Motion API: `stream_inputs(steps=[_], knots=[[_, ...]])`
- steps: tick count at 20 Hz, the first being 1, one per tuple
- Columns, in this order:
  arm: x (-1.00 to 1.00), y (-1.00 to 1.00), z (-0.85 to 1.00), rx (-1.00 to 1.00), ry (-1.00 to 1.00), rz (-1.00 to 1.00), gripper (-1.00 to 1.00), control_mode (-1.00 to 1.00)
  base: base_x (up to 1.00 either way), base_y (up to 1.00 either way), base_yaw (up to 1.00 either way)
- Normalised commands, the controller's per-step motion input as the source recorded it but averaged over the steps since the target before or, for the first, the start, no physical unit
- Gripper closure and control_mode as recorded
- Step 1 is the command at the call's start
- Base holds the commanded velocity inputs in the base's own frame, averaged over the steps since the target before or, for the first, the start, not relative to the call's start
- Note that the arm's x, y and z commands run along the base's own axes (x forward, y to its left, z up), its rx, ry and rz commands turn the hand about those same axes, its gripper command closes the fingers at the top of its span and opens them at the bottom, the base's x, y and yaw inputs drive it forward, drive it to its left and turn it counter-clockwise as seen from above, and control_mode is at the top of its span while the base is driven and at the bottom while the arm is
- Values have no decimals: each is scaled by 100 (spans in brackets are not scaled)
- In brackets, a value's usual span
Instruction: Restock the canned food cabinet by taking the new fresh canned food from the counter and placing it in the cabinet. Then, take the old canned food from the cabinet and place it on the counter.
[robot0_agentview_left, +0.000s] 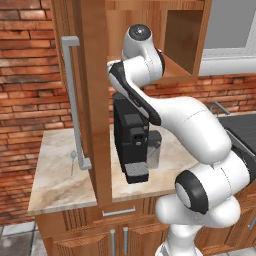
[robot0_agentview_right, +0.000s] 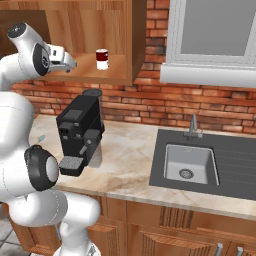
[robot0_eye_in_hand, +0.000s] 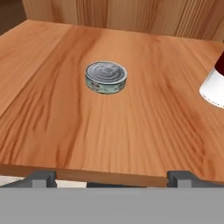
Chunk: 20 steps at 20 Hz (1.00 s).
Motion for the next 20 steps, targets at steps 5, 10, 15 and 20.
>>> stream_inputs(steps=[5, 10, 15, 20], knots=[[31, 0, -5, 2, 0, 0, -100, -100, 0, 0, 0], [44, 0, 0, 2, 0, -1, -100, -100, 0, 0, 0], [45, 2, -4, 7, 0, -2, -100, -100, 0, 0, 0], [34, 0, -3, 5, 0, 0, -100, -100, 0, 0, 0]])
